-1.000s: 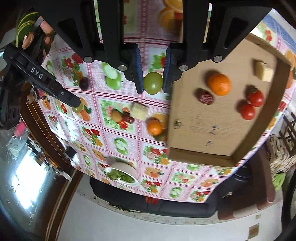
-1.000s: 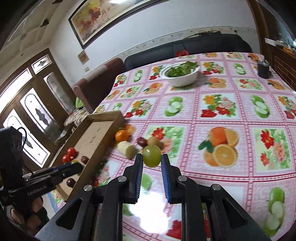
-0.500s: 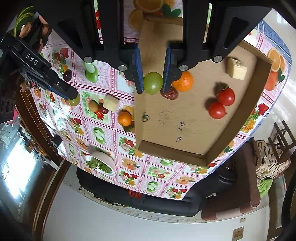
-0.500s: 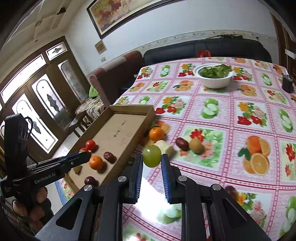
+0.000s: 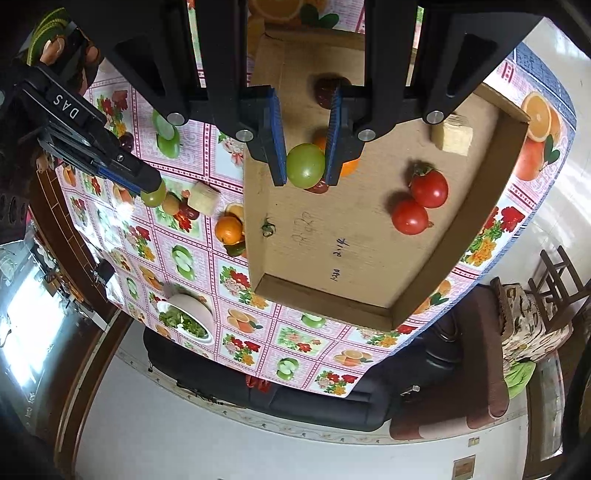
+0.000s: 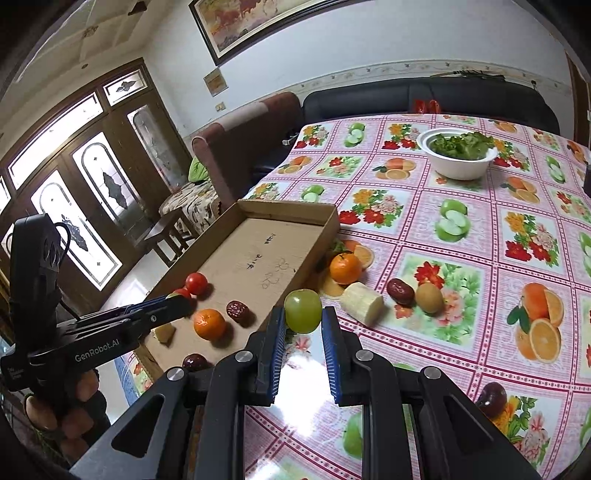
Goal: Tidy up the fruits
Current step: 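Carry the green grape with the left tool while the right tool carries its grape to the box, then open the left tool over the box while the right tool releases its grape inside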
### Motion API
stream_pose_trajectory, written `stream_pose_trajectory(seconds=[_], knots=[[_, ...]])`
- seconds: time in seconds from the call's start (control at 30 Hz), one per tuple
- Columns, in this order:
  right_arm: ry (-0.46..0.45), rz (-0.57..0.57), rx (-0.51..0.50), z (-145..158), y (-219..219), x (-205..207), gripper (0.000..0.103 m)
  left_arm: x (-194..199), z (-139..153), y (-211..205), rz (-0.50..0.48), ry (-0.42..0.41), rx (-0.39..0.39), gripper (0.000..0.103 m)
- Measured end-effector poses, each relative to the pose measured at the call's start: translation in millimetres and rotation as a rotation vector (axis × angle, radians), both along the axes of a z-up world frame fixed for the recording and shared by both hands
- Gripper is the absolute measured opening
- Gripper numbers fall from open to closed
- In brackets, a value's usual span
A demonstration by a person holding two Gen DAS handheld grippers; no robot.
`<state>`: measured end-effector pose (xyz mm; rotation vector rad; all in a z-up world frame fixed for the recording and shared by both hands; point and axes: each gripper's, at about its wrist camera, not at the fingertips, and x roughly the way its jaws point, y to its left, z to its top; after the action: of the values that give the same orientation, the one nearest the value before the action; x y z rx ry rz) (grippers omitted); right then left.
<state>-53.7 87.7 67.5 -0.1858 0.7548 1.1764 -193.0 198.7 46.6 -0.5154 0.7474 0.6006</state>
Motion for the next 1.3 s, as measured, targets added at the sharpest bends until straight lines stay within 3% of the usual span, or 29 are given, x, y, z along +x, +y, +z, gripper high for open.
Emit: stream_pose_trajectory(seconds=[0.47, 0.8, 1.17, 1.3], knots=[[0.012, 0.12, -0.045, -7.5, 77.1, -23.1, 0.02, -5.2, 0.4, 72.7, 0.105, 0.008, -0.017, 0.018], [0.003, 0.132, -0.159, -39.3, 141.5, -15.4, 0.02, 35.5, -25.5, 103.4, 0.124, 0.126, -0.014, 0.018], [-0.019, 0.148, -0.234, -60.4, 159.3, -12.9, 0.021, 59.4, -54.0, 116.3, 0.115, 0.276, -0.082, 0.018], [-0.03, 0.151, -0.248, -60.5, 161.0, -15.6, 0.023, 57.1, -53.5, 119.8, 0.129, 0.272, -0.103, 0.018]])
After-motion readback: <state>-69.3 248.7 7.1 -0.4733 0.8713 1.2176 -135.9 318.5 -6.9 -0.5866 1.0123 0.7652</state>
